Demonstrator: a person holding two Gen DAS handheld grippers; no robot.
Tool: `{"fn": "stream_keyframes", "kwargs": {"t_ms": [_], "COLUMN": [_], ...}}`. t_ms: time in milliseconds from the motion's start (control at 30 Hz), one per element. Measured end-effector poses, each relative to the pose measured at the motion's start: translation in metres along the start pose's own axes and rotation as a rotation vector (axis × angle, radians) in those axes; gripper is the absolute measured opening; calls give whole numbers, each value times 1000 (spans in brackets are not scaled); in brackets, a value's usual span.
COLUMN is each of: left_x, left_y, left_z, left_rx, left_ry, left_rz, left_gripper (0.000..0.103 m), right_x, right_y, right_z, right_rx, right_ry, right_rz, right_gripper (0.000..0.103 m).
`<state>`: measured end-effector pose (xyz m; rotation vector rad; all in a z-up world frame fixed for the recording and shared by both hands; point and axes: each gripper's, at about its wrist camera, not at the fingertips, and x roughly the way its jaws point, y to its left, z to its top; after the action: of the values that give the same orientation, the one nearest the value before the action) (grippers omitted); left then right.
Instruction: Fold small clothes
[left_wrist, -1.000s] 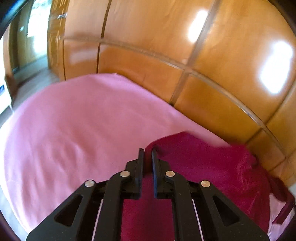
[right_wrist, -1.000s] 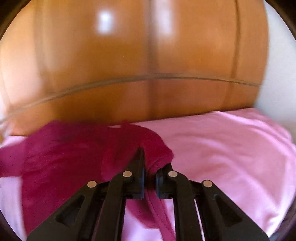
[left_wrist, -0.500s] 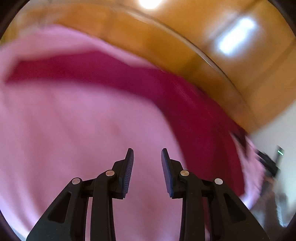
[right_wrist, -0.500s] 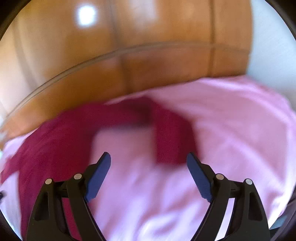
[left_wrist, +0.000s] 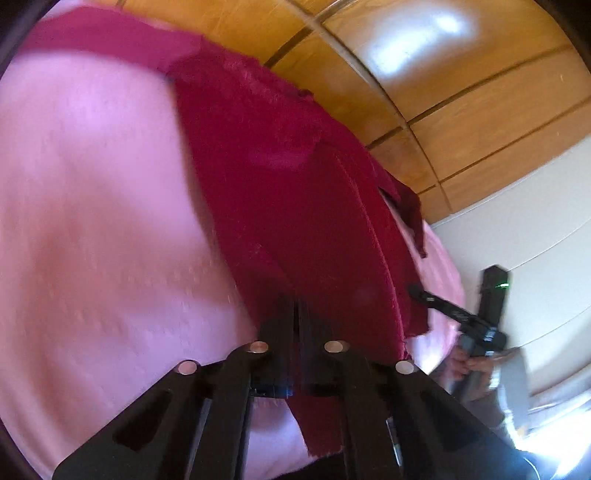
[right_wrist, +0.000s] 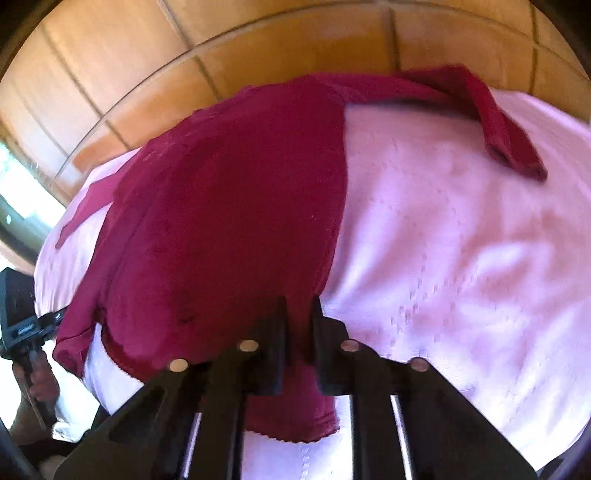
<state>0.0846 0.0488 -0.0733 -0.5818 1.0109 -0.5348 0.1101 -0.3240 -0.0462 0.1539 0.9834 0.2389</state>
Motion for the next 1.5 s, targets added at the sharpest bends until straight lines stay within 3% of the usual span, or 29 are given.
{"fn": "stream_keyframes", "kwargs": {"t_ms": [167, 267, 433, 567, 633, 767, 833, 867, 900, 933, 1000, 1100, 1300, 1400, 1500], "left_x": [-52, -94, -127, -125, -113, -109, -115, -118, -118, -123, -130, -148, -172, -179, -188], "left_y": [-5, -8, 1, 27, 41, 55, 56, 60, 63, 70, 81, 113, 162, 187, 219], "left_z": [6, 3, -25, -50, -59, -55, -46, -41, -35, -30, -21, 6, 60, 86, 109], "left_rx": [63, 113, 133, 65, 44, -23, -44, -58, -80, -106, -152, -280, -413, -463, -539], "left_ry": [-93, -134, -106, -35, -11, -20, -60, -78, -105, -138, -196, -296, -424, -461, -495], "left_rz": [42, 73, 161, 224, 292, 264, 235, 226, 234, 255, 304, 314, 379, 441, 507], "left_gripper": [0, 0, 0, 0, 0, 1, 1, 5, 20, 36, 47, 47, 47, 47, 47], "right_x": [-49, -80, -85, -74, -61, -54, -62, -68, -72, -75, -65, -37, 37, 67, 88], "right_y": [12, 13, 5, -7, -13, -9, -5, -2, -1, 2, 13, 40, 116, 140, 153], "right_z": [10, -3, -48, -97, -116, -112, -97, -89, -78, -67, -50, -27, 2, 9, 8], "right_rx": [-68, -108, -126, -88, -58, -79, -104, -111, -102, -97, -110, -116, -184, -202, -257], "right_ry": [-106, -136, -30, 111, 182, 206, 154, 125, 76, 23, -25, -67, -92, -92, -104], "right_rz": [23, 24, 5, -7, 8, -15, -78, -96, -109, -117, -93, -27, 53, 72, 26], "right_gripper": [9, 8, 7, 4, 2, 4, 9, 19, 50, 62, 65, 73, 81, 82, 87]}}
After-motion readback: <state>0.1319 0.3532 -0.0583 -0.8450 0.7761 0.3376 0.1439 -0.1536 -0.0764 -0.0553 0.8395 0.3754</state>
